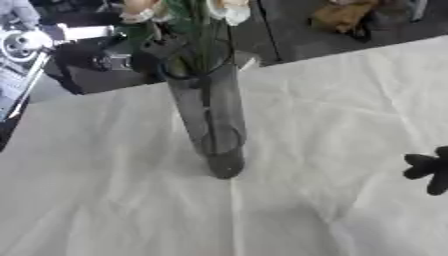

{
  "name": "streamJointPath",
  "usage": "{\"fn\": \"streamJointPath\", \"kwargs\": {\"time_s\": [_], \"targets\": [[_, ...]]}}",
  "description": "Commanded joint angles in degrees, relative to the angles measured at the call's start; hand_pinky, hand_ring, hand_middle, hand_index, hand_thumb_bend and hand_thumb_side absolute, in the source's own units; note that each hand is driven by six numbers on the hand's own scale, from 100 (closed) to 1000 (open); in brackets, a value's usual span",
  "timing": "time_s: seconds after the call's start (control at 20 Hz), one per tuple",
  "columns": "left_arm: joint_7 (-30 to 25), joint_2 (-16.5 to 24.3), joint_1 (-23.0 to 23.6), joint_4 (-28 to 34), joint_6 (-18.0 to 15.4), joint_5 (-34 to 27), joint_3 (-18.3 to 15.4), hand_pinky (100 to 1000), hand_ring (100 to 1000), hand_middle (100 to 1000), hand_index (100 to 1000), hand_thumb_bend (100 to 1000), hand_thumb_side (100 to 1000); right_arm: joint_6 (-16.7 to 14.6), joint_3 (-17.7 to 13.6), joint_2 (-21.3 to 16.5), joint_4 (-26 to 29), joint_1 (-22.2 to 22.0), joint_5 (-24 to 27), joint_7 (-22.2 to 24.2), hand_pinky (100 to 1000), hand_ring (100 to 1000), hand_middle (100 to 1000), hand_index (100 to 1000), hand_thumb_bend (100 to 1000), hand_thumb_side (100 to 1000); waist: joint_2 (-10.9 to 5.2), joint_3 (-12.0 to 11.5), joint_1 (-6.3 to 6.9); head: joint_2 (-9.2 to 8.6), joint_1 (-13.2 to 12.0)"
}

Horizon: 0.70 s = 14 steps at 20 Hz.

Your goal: Arrange flowers into the vase.

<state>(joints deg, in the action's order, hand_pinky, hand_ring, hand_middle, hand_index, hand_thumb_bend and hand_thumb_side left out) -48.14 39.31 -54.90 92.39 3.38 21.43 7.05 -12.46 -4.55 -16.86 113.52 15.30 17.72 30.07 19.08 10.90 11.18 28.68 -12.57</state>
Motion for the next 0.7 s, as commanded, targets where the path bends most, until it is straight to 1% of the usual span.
{"fn": "streamJointPath", "kwargs": {"time_s": [0.05,0.15,0.2,0.35,0.7], "targets": [[0.6,2.2,-0.7,0.9,-0.9,1.2,-1.2,951,955,1000,982,691,1000,0.0,-0.2,-0.3,1.1,0.4,0.0,-0.1,871,684,493,808,100,1000,-2.25,-0.1,0.08,-0.04,-0.1],[1.1,2.2,-0.8,0.8,-1.3,1.9,-1.2,951,955,1000,982,691,1000,0.0,-0.2,-0.3,1.1,0.4,0.0,-0.1,871,684,493,808,100,1000,-2.26,-0.1,0.07,-0.09,-0.1],[1.3,2.2,-0.8,0.7,-1.4,2.2,-1.2,941,954,1000,968,672,1000,0.0,-0.1,-0.3,1.1,0.4,0.1,-0.1,871,684,493,808,100,1000,-2.31,-0.2,0.09,-0.08,-0.2],[2.0,2.2,-0.7,0.6,-1.5,2.9,-1.2,940,953,1000,1000,670,1000,0.2,-0.1,-0.4,1.1,0.5,0.2,-0.1,871,684,493,808,100,1000,-2.43,-0.3,0.19,-0.02,-0.2],[1.9,2.4,-0.3,0.4,-1.4,3.3,-1.1,945,955,1000,1000,667,1000,0.3,-0.2,-0.4,1.1,0.4,0.2,-0.3,871,684,493,807,100,1000,-2.54,-0.3,0.18,0.02,-0.2]]}}
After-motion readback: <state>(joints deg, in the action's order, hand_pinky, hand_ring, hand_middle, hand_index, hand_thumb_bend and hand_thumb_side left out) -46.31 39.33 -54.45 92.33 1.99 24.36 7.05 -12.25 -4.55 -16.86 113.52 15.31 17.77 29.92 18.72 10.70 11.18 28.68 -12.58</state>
